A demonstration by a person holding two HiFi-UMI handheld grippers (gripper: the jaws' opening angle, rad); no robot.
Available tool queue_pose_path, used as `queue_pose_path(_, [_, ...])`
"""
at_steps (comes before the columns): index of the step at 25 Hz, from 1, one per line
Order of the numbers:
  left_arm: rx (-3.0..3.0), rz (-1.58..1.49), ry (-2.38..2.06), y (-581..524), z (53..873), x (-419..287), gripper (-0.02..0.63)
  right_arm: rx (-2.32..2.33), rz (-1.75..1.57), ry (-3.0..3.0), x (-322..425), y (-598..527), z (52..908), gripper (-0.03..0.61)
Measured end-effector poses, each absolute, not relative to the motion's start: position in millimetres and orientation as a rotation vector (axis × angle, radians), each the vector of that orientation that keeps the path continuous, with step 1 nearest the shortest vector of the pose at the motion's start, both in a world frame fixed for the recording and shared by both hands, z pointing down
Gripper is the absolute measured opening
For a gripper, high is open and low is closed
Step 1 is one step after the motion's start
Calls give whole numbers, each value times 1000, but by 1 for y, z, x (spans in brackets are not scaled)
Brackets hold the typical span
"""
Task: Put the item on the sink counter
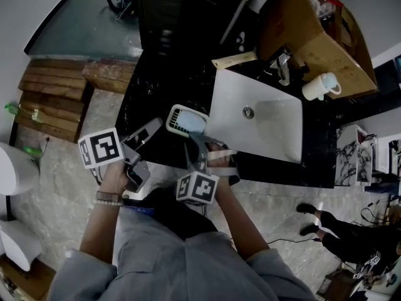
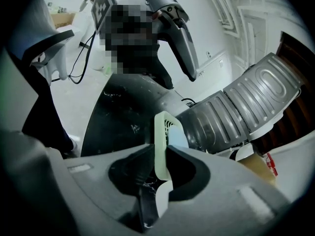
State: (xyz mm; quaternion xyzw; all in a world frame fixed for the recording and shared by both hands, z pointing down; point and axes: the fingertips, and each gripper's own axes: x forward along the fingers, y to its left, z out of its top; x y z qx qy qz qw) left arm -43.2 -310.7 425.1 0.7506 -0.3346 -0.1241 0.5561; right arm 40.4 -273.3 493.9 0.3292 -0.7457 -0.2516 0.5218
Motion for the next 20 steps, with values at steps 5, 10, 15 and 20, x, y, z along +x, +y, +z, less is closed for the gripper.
queue_pose_path(5, [1808, -240, -878, -306, 427, -59, 198, 742, -549, -1837, 39, -271, 495, 57])
queue_pose_path(10, [1866, -248, -891, -306, 416, -61, 198, 759, -526, -1889, 36, -272, 491, 64])
queue_pose_path(15, [1920, -259, -906, -305, 403, -61, 149, 885, -434, -2019, 36, -275, 473, 98])
queue_pose_path(20, [1997, -244, -936, -303, 386, -59, 75, 1124, -293, -2151, 45, -284, 425, 88])
